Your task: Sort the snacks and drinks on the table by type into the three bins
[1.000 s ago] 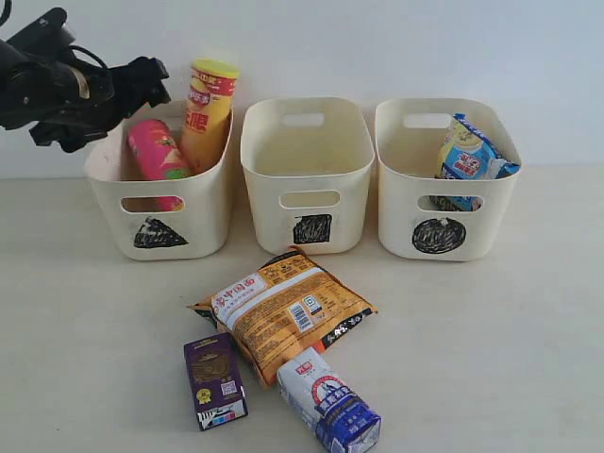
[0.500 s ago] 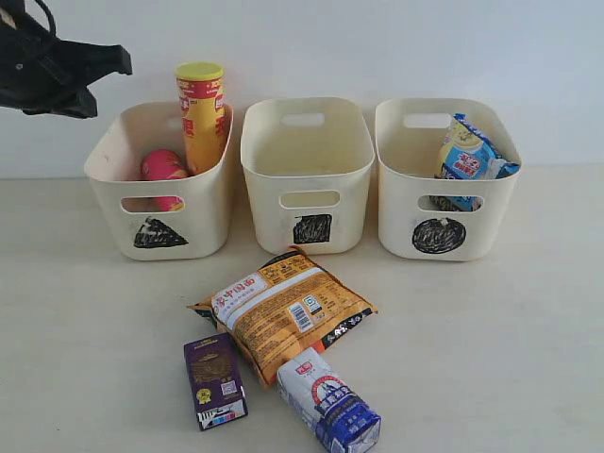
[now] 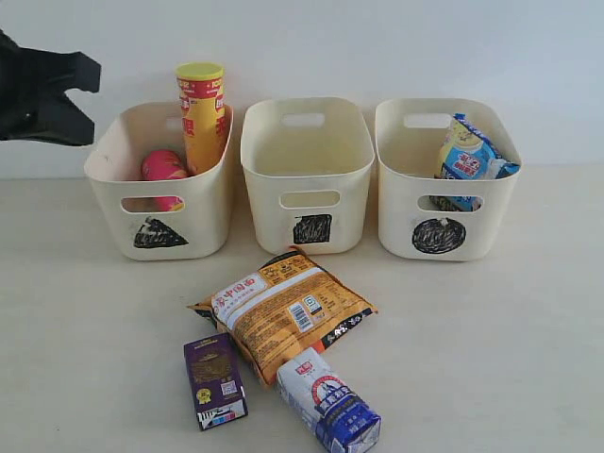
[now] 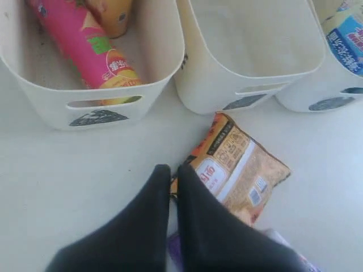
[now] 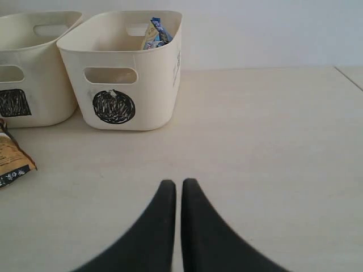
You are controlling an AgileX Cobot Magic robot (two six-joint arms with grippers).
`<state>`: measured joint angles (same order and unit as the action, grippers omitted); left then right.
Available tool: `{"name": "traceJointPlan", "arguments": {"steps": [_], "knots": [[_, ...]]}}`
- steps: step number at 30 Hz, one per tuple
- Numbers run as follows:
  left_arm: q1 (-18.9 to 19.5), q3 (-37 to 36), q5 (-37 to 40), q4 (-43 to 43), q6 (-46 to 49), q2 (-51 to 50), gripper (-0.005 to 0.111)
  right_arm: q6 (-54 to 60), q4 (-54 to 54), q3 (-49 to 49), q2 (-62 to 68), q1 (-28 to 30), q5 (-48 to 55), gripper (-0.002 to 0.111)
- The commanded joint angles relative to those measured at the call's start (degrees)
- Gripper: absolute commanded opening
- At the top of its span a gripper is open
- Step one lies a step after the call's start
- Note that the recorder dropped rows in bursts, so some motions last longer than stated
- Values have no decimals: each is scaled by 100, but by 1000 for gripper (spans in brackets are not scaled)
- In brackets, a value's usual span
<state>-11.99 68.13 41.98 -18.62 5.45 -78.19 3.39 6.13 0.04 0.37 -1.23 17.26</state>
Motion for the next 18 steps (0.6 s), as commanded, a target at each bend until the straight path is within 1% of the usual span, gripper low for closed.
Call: {"name": "traceJointPlan", "arguments": {"steps": [1,6,9,15,18], "knots": [[9,-251,349,-423,494,586,4,-4,-41,-4,-37,15,-72,0],[9,-404,1170,-889,1210,988,4,-4,-41,-4,-37,15,-72,0],[-87,-487,1581,-1103,1604,1180,4,-4,-41,-4,-37,15,-72,0],[-583,-643,2237,-1201,2409,1456,4,-4,-41,-4,-37,15,-72,0],[-773,-686,2488,-1201,2708,1505,4,-4,-41,-4,-37,15,-72,0]]}}
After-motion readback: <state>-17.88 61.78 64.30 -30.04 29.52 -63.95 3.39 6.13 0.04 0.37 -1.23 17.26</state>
